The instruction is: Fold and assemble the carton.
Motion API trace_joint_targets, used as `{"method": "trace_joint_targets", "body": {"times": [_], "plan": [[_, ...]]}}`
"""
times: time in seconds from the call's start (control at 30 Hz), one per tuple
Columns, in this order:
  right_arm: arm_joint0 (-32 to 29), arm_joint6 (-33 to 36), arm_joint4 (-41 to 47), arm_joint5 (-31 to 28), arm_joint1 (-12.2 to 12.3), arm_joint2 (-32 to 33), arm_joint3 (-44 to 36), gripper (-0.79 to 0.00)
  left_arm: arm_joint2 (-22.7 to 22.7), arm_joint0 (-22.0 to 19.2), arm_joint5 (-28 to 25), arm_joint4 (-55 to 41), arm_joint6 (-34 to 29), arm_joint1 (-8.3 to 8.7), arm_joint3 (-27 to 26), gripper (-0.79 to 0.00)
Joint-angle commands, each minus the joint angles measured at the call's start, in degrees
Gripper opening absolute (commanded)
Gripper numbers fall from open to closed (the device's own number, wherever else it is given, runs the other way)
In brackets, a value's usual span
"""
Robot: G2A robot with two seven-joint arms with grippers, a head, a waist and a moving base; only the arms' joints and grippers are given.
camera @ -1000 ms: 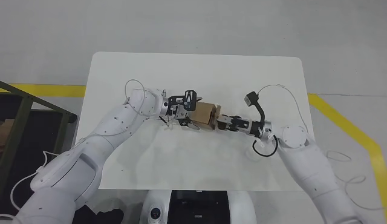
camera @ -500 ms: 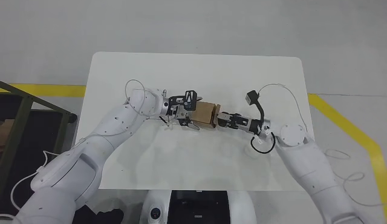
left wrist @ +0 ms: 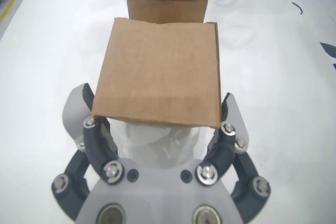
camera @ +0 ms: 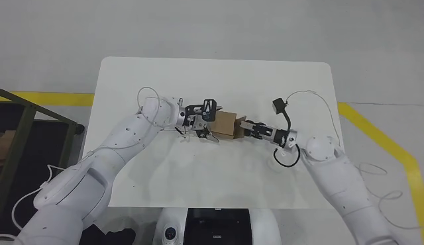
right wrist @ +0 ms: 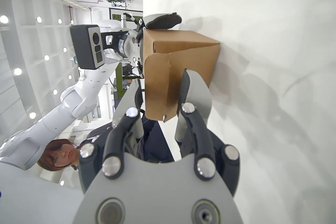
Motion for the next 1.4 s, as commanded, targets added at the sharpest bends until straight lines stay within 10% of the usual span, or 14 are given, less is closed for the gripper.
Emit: {"method": "trace_joint_targets", "body": {"times": [0.0,0.3,1.37], "plan": [[-0.3,-0.8,-1.0,0.7,0.1,0.2,-0.6,-0.542,0.0,0.0,0.0,0.0,0.0,0.01,0.0,0.000],[-0.5,4.5,5.0,-1.2,0.0,0.5,-0.2,-0.468,0.0,-0.1,-0.3,-0.2,-0.1,-0.05,0.2,0.000],[2.1,7.1,8.5,-2.9,-1.2,-1.7,4.2,-0.603,0.1,-0.3,0.2,0.0,0.8,-0.11,1.3,0.000]]}}
